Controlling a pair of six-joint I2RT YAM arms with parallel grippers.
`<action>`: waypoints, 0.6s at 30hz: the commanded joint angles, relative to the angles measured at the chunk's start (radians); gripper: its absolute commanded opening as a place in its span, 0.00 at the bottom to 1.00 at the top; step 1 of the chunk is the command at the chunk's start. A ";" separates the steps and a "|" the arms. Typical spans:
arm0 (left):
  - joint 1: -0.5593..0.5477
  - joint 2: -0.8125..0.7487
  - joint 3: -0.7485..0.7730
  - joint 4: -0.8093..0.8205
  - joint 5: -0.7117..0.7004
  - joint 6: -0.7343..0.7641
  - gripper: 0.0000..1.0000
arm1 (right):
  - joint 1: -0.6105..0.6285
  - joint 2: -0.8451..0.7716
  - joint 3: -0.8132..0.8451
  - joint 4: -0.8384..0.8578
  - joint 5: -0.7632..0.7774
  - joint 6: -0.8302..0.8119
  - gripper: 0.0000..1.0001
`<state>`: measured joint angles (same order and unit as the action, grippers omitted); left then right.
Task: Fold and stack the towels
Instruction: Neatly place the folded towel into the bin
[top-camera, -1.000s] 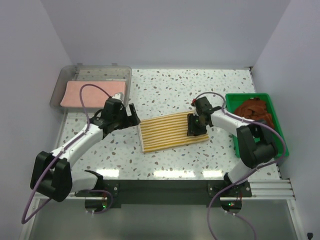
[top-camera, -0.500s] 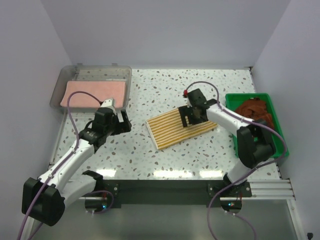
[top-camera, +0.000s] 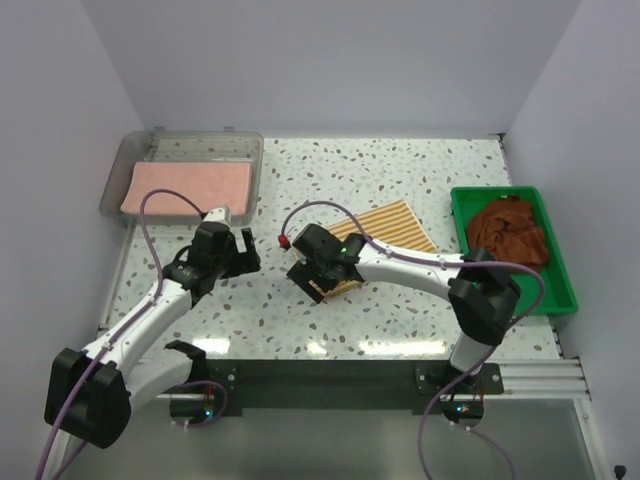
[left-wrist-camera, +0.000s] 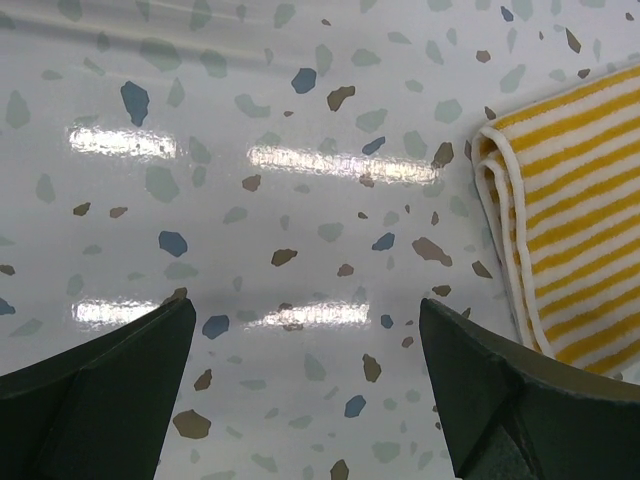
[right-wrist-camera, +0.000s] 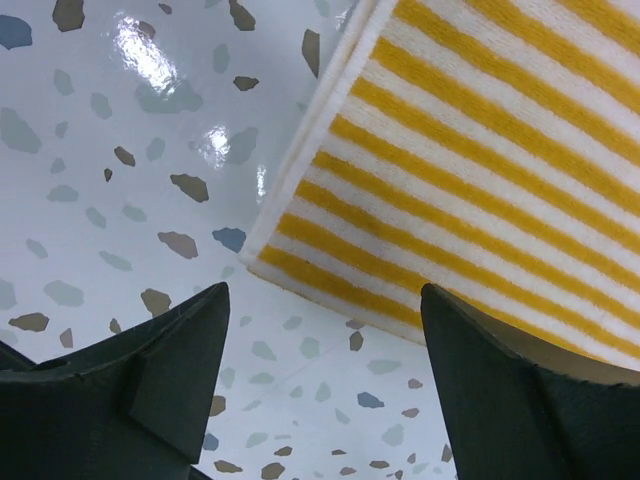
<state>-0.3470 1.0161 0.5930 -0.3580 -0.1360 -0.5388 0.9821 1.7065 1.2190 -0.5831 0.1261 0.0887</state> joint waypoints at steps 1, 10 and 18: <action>0.009 -0.004 0.018 0.018 -0.028 -0.019 1.00 | 0.024 0.062 0.065 -0.015 0.049 -0.055 0.79; 0.009 -0.014 0.019 -0.002 -0.027 -0.020 1.00 | 0.055 0.211 0.166 -0.046 -0.003 -0.083 0.70; 0.009 -0.024 0.011 -0.002 -0.005 -0.027 1.00 | 0.067 0.335 0.139 -0.072 0.017 -0.080 0.59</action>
<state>-0.3470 1.0119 0.5930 -0.3683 -0.1425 -0.5415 1.0416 1.9770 1.3682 -0.6144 0.1417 0.0162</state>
